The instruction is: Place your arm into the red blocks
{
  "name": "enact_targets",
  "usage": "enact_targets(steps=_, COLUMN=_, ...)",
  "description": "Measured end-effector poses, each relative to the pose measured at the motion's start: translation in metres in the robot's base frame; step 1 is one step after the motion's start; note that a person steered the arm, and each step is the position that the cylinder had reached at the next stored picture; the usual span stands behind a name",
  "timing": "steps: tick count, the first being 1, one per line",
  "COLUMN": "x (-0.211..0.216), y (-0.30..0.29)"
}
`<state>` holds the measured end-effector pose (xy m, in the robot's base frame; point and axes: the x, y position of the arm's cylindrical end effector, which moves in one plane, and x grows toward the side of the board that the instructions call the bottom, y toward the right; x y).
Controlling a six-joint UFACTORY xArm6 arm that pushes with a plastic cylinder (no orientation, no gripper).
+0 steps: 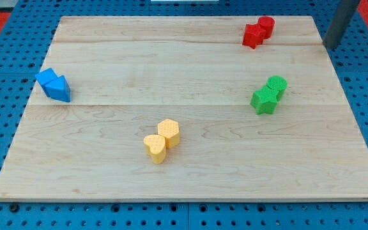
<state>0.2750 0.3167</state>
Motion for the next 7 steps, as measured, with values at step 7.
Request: enact_targets(steps=7, x=-0.075, y=-0.148)
